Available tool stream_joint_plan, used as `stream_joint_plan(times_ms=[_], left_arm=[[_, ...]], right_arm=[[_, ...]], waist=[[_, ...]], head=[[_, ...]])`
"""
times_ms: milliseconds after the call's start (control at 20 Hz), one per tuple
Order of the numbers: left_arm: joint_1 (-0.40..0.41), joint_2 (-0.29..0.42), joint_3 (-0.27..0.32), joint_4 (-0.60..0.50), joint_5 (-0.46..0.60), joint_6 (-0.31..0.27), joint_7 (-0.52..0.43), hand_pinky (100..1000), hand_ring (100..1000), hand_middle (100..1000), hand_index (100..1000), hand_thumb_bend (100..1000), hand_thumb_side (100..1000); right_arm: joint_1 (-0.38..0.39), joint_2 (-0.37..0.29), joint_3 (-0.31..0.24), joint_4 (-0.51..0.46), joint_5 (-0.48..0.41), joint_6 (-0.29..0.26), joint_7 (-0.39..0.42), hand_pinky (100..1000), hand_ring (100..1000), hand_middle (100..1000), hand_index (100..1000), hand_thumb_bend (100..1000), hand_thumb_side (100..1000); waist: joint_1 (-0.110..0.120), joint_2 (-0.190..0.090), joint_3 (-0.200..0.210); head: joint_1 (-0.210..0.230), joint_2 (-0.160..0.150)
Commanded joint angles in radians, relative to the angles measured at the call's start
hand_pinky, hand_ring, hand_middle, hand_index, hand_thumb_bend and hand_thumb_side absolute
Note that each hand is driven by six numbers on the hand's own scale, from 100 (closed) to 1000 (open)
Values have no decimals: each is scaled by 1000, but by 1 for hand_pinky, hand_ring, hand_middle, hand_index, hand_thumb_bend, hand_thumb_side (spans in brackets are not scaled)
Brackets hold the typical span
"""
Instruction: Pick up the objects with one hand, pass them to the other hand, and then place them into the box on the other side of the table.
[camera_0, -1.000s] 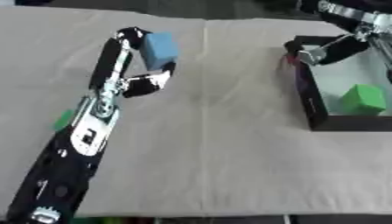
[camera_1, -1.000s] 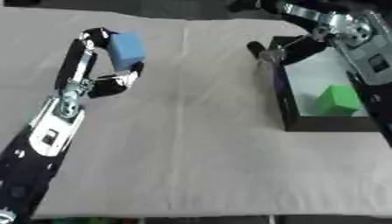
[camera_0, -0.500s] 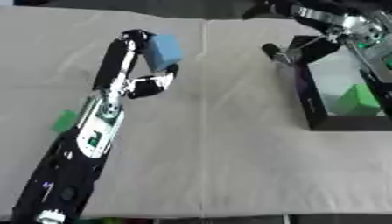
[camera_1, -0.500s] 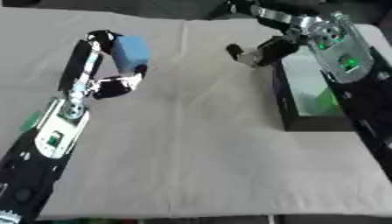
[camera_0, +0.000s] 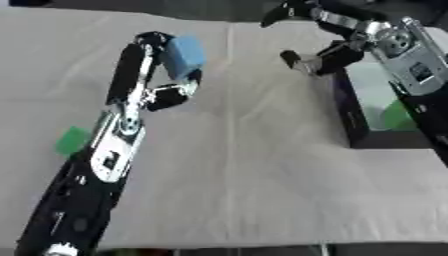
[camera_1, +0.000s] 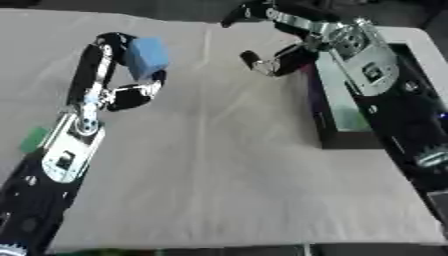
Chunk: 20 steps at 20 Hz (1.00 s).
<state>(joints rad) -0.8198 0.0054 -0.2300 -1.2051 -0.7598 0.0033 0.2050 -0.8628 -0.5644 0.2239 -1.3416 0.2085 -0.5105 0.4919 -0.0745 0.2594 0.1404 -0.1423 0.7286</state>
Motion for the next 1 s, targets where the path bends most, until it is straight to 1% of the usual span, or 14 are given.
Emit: stream_joint_plan(times_ms=[50, 300, 500, 700, 1000], left_arm=[[-28, -15, -7, -9, -23, 13, 2, 565, 494, 447, 479, 100, 109], [-33, -35, -9, -6, -51, 14, -6, 569, 494, 447, 483, 100, 109], [-35, -55, -10, -2, -76, 12, -17, 564, 492, 444, 482, 100, 102], [-34, -70, -5, 5, -96, 16, -21, 558, 491, 442, 481, 100, 100], [-38, -91, -3, 5, -112, 17, -22, 551, 484, 436, 478, 100, 103]], right_arm=[[-29, -7, 1, -2, 8, 16, -24, 1000, 942, 827, 900, 100, 100], [-52, 7, 12, -13, -5, 64, -51, 1000, 941, 833, 909, 100, 100], [-58, 16, 20, -33, -4, 81, -42, 1000, 928, 853, 911, 100, 100], [-62, 18, 31, -51, -19, 84, -18, 1000, 933, 869, 917, 100, 100], [-70, 17, 48, -90, -69, 86, 51, 1000, 951, 880, 929, 100, 100]], waist=[[3, -18, 2], [6, -14, 8], [7, -12, 6], [8, -12, 3], [7, -11, 5]], head=[[-4, 5], [-14, 1], [-26, 4], [-28, 4], [-34, -9]])
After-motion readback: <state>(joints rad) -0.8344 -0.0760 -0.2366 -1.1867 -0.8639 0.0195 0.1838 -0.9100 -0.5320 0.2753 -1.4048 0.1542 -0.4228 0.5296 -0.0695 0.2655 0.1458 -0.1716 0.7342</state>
